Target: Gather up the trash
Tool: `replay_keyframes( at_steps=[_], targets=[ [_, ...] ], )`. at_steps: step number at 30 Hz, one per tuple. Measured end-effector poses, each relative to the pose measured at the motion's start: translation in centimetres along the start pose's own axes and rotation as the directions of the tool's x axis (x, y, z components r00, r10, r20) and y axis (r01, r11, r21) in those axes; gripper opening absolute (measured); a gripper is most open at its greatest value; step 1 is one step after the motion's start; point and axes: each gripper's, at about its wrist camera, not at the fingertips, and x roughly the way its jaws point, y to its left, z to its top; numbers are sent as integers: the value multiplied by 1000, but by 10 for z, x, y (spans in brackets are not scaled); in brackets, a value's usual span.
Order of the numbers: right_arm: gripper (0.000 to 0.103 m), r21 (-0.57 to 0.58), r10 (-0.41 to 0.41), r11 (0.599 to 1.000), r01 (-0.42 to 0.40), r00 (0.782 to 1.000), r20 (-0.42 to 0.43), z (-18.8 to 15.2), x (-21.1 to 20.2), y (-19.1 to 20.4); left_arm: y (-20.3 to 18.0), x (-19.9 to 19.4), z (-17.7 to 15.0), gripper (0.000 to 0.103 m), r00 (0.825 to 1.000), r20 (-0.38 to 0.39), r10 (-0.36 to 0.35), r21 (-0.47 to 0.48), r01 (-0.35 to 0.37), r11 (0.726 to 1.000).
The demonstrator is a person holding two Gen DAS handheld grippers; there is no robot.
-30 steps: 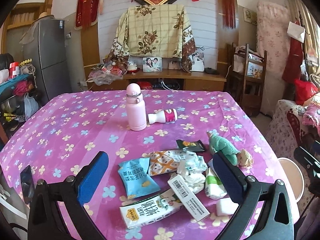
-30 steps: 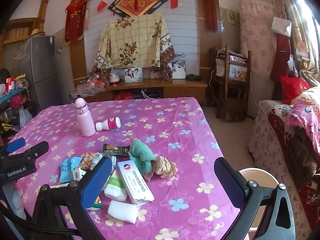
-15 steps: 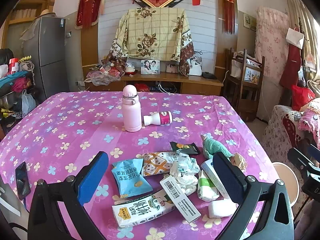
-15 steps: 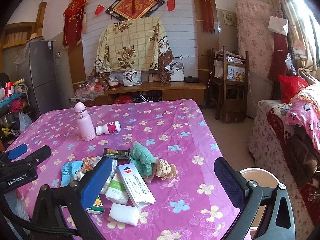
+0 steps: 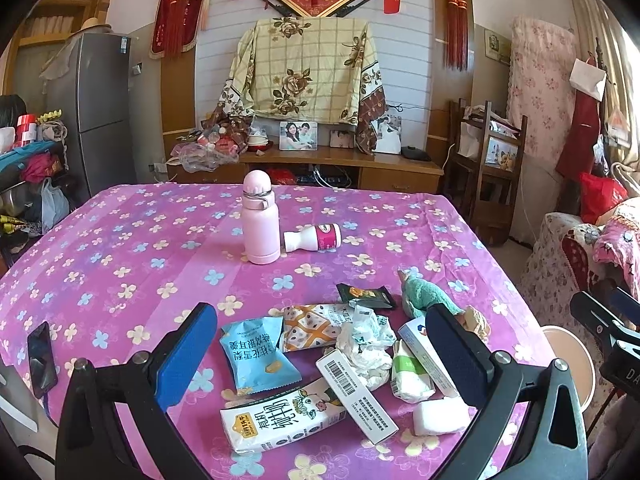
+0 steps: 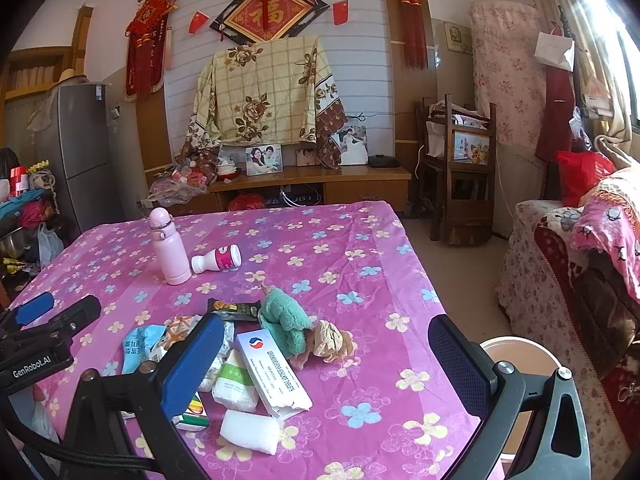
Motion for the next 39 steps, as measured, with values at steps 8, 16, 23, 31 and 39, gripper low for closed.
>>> replay_keyframes(
  at_steps=[8,16,23,31,39],
  targets=[
    [103,5,-4,1000,4,1000,-4,0,3,-2,0,0,-1,103,1000,4,4,6,-4,1000],
    [103,2,-8,1000,8,1000,-12,-2,6,-4,0,1,-4,103,1000,-5,3,6,-3,1000],
    [103,2,-8,1000,8,1000,-12,-3,7,-4,4,4,-6,103,1000,-15,5,-5,-5,1000],
    [103,-5,-15,1000,15,1000,-16,-4,9,-4,12,7,-8,103,999,-30,13,-2,-13,1000],
    [103,-17,-4,1000,4,1000,-28,-6,12,-4,28,13,-16,103,997,-70,28,14,-27,1000]
  ],
)
